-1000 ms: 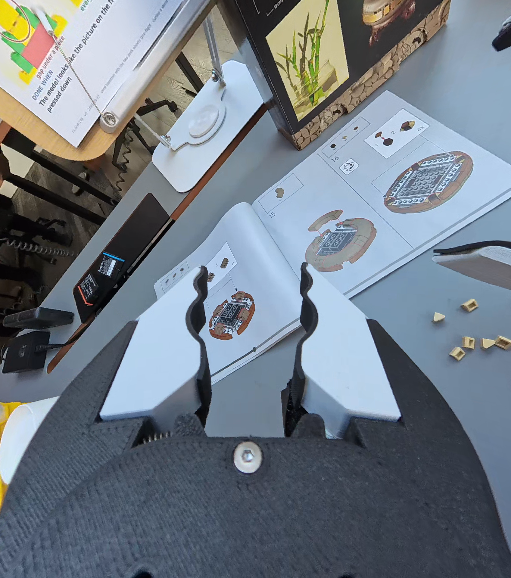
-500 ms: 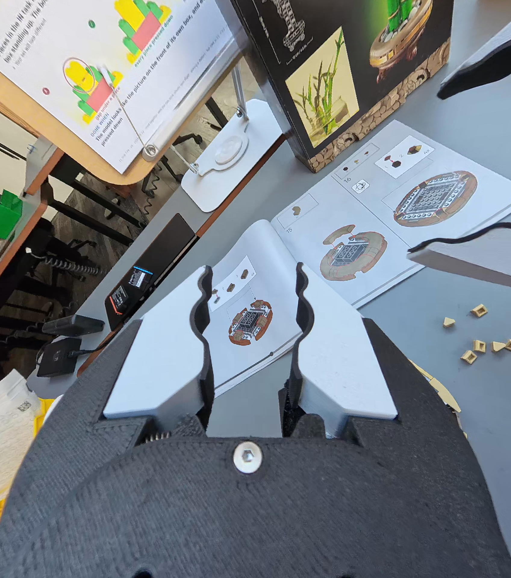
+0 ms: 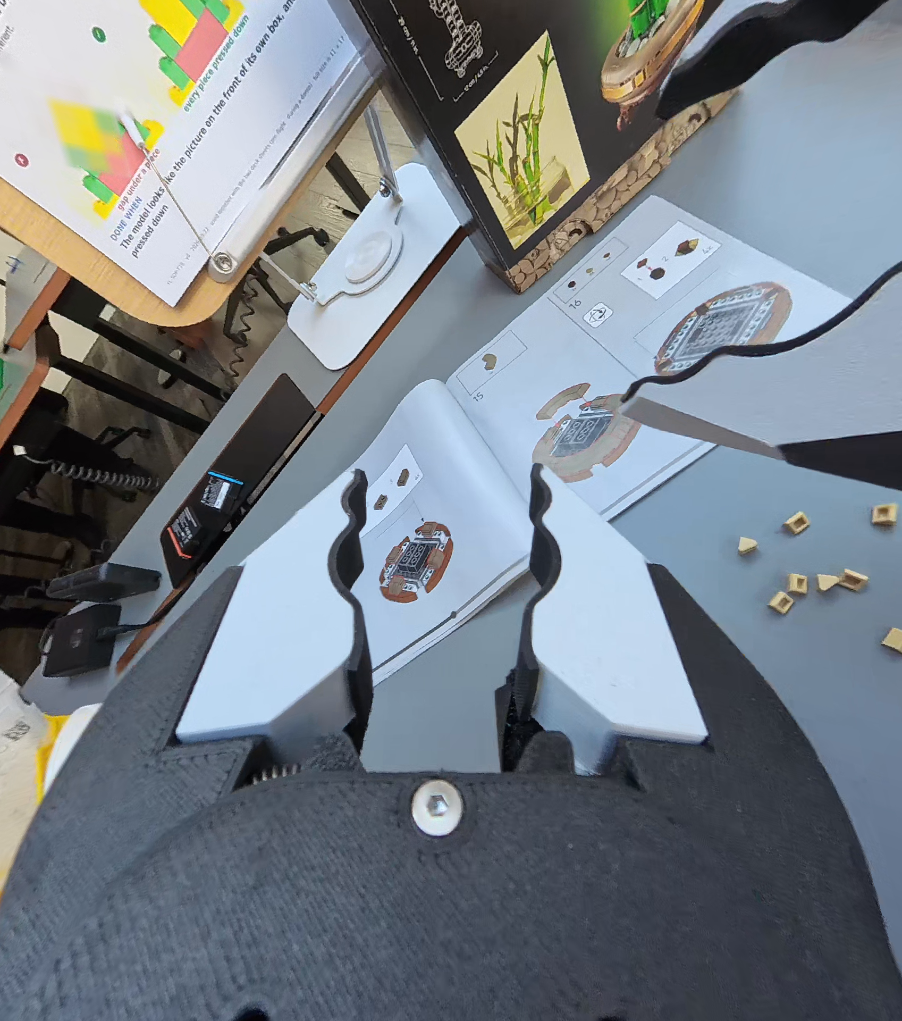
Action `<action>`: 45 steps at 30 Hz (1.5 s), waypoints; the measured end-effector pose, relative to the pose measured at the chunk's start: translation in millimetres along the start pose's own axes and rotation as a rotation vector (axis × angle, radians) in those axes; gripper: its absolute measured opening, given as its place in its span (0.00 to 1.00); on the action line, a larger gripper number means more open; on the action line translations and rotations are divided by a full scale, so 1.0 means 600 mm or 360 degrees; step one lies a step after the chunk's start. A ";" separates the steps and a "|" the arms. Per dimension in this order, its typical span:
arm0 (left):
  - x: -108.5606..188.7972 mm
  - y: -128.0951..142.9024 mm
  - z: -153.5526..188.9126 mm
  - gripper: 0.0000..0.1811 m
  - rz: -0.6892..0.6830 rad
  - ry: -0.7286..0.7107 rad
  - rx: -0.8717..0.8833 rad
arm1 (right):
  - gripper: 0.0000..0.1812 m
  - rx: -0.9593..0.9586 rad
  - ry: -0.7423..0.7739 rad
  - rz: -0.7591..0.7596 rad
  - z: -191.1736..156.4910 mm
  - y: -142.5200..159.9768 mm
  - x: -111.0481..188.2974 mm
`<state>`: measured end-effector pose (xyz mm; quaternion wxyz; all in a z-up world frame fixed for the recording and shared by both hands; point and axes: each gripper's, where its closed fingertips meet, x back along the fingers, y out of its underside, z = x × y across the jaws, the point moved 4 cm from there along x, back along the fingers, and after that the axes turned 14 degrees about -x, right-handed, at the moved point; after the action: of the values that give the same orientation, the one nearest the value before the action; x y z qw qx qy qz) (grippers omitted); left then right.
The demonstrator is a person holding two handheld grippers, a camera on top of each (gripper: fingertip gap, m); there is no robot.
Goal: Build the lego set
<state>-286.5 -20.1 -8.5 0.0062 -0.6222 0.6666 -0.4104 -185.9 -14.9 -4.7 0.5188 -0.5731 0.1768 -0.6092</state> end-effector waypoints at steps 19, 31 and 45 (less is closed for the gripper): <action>-0.001 0.022 -0.024 0.36 -0.0086 -0.0028 0.0058 | 0.48 0.0027 -0.0023 -0.0068 -0.019 0.012 -0.005; 0.003 0.007 -0.034 0.34 -0.0021 -0.0028 0.0053 | 0.48 0.0012 -0.0045 -0.0062 -0.025 0.003 -0.001; 0.116 0.184 -0.151 0.40 0.0012 -0.0207 0.0602 | 0.51 -0.0391 -0.0330 0.0801 0.059 -0.113 0.089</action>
<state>-440.3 -41.4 25.3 0.1676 -0.6327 0.5780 -0.4874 -173.4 -19.0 87.7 0.5956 -0.6289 0.3318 -0.3738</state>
